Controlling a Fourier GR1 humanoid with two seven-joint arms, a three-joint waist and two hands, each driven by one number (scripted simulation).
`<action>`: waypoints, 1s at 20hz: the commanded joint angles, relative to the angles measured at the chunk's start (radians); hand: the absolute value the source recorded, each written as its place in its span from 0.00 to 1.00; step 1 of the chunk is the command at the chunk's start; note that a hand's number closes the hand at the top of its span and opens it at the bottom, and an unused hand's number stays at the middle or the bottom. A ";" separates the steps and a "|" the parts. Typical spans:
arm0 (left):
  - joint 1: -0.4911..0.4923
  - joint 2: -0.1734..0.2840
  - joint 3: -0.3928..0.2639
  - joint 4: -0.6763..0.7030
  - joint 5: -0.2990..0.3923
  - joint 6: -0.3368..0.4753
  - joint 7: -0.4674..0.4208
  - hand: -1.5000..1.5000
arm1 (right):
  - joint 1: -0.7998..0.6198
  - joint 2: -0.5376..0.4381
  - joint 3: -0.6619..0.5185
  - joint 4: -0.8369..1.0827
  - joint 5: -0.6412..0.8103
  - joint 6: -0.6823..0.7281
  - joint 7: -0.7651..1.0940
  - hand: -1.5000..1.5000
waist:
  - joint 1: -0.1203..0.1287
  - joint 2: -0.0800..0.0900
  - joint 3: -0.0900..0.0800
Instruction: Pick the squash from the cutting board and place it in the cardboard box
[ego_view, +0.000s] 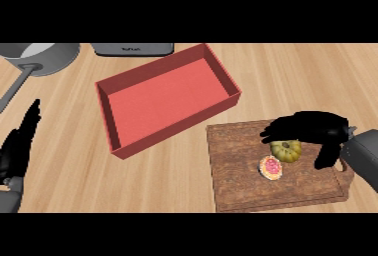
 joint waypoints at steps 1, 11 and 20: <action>-0.014 -0.019 0.017 0.005 -0.031 -0.011 0.024 0.50 | 0.042 0.057 -0.064 -0.007 0.045 -0.007 -0.010 1.00 | -0.001 0.000 0.000; 0.044 -0.017 0.032 -0.048 -0.031 -0.013 0.020 0.50 | 0.100 0.207 -0.254 0.050 0.006 -0.171 0.427 1.00 | -0.030 -0.012 -0.002; 0.092 -0.014 0.057 -0.026 -0.034 0.011 0.028 0.50 | 0.199 0.312 -0.364 -0.086 0.104 -0.458 1.071 1.00 | -0.088 -0.037 -0.008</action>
